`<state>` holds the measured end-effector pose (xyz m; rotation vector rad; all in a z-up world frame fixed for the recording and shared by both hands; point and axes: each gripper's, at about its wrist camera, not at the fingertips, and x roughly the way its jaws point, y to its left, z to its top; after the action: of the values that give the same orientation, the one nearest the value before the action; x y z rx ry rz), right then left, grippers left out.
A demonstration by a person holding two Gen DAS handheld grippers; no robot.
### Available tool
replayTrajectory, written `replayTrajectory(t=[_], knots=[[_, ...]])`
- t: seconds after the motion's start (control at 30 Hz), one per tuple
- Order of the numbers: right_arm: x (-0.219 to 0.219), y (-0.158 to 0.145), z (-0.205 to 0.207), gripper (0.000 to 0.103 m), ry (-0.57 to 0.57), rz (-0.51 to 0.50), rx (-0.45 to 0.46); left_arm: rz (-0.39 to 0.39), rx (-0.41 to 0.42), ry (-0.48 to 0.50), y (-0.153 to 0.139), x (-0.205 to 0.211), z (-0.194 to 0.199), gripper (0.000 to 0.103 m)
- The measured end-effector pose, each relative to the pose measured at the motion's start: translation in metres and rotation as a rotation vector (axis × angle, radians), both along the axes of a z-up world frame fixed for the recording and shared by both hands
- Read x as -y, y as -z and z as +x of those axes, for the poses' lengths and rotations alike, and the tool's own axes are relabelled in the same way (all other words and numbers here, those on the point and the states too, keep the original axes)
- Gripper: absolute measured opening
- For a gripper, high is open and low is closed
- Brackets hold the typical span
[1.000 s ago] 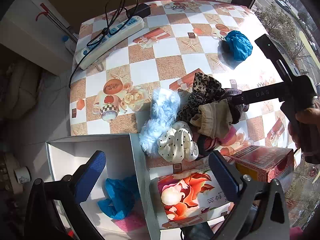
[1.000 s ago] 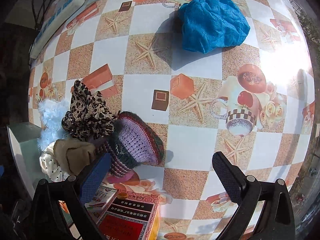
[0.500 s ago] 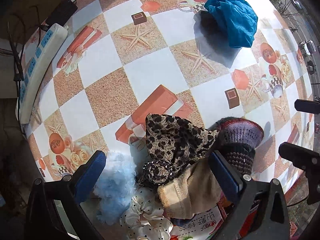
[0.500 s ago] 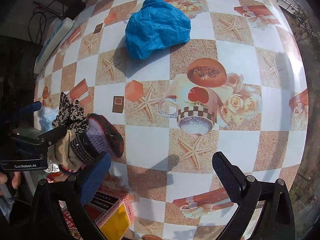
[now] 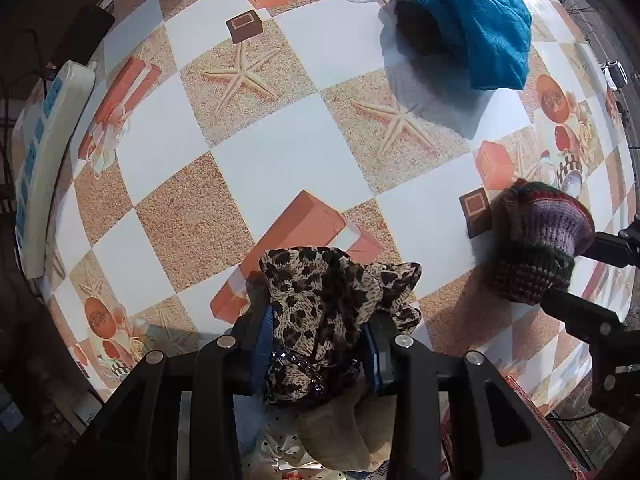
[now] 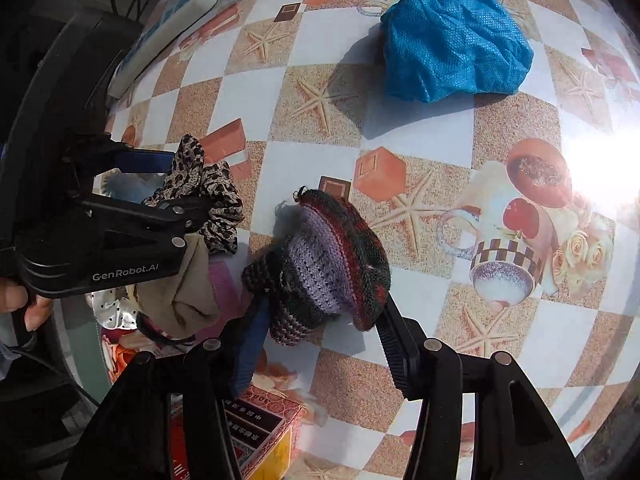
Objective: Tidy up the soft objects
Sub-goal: 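Grasp the leopard scarf with the left tool while the right grasps the purple hat, then carry the leopard scarf and purple knit hat over the white box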
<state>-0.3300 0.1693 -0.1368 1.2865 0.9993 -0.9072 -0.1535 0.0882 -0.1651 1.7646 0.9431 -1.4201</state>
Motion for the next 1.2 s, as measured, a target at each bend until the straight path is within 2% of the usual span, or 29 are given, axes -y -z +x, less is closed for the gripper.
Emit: replayTrajectory(t=[0.1, 0.13, 0.17, 0.2, 0.23, 0.27, 0.33, 0.4, 0.47, 0.57, 0.7, 0.73, 0.77, 0.83, 0.93, 1.0, 1.07, 1.1, 1.13, 1.17, 1.2], knots=[[-0.007, -0.006, -0.055, 0.048, 0.130, 0.009, -0.091, -0.093, 0.005, -0.069, -0.011, 0.020, 0.006, 0.041], [-0.011, -0.008, -0.070, 0.049, 0.156, 0.005, -0.109, -0.106, -0.006, -0.101, -0.016, 0.028, 0.011, 0.046], [-0.015, -0.010, -0.081, 0.051, 0.179, -0.002, -0.105, -0.104, -0.025, -0.126, -0.021, 0.034, 0.017, 0.058], [-0.018, -0.013, -0.091, 0.056, 0.200, -0.007, -0.087, -0.096, -0.048, -0.138, -0.028, 0.039, 0.022, 0.066], [-0.021, -0.017, -0.099, 0.068, 0.220, -0.012, -0.078, -0.099, -0.064, -0.137, -0.035, 0.041, 0.026, 0.077], [-0.024, -0.021, -0.105, 0.084, 0.238, -0.020, -0.079, -0.118, -0.078, -0.130, -0.045, 0.044, 0.031, 0.081], [-0.029, -0.029, -0.120, 0.091, 0.277, -0.051, -0.088, -0.141, -0.100, -0.125, -0.065, 0.049, 0.044, 0.082], [-0.026, -0.030, -0.128, 0.091, 0.313, -0.059, -0.089, -0.123, -0.129, -0.150, -0.076, 0.050, 0.053, 0.082], [-0.016, -0.022, -0.115, 0.091, 0.324, -0.015, -0.088, -0.112, -0.109, -0.131, -0.077, 0.050, 0.051, 0.083], [0.010, 0.004, -0.079, 0.091, 0.304, 0.033, -0.116, -0.103, -0.058, -0.073, -0.062, 0.045, 0.031, 0.083], [0.016, 0.025, -0.062, 0.091, 0.261, 0.050, -0.168, -0.045, -0.002, -0.030, -0.031, 0.035, 0.004, 0.083], [0.016, 0.030, -0.060, 0.091, 0.256, 0.059, -0.176, -0.052, 0.014, -0.018, -0.028, 0.034, 0.001, 0.083], [0.016, 0.033, -0.058, 0.098, 0.251, 0.052, -0.201, -0.068, 0.019, -0.010, -0.028, 0.033, -0.001, 0.084], [0.015, 0.037, -0.057, 0.103, 0.256, 0.043, -0.222, -0.080, 0.016, -0.014, -0.032, 0.035, -0.003, 0.084], [0.014, 0.039, -0.056, 0.103, 0.262, 0.052, -0.279, -0.078, 0.031, -0.034, -0.035, 0.038, 0.000, 0.084], [0.017, 0.040, -0.056, 0.103, 0.265, 0.084, -0.277, -0.079, 0.033, -0.038, -0.039, 0.039, -0.001, 0.080], [0.021, 0.040, -0.057, 0.102, 0.250, 0.112, -0.275, -0.098, 0.035, -0.025, -0.035, 0.053, -0.033, 0.063], [0.020, 0.038, -0.058, 0.099, 0.253, 0.105, -0.282, -0.114, 0.049, -0.012, -0.038, 0.051, -0.034, 0.057], [0.018, 0.034, -0.059, 0.090, 0.257, 0.083, -0.282, -0.124, 0.051, -0.005, -0.041, 0.051, -0.034, 0.050], [0.027, 0.031, -0.052, 0.076, 0.255, 0.056, -0.285, -0.125, 0.027, -0.009, -0.046, 0.052, -0.033, 0.034], [0.033, 0.028, -0.045, 0.070, 0.252, 0.036, -0.275, -0.125, 0.008, -0.025, -0.052, 0.053, -0.031, 0.026]])
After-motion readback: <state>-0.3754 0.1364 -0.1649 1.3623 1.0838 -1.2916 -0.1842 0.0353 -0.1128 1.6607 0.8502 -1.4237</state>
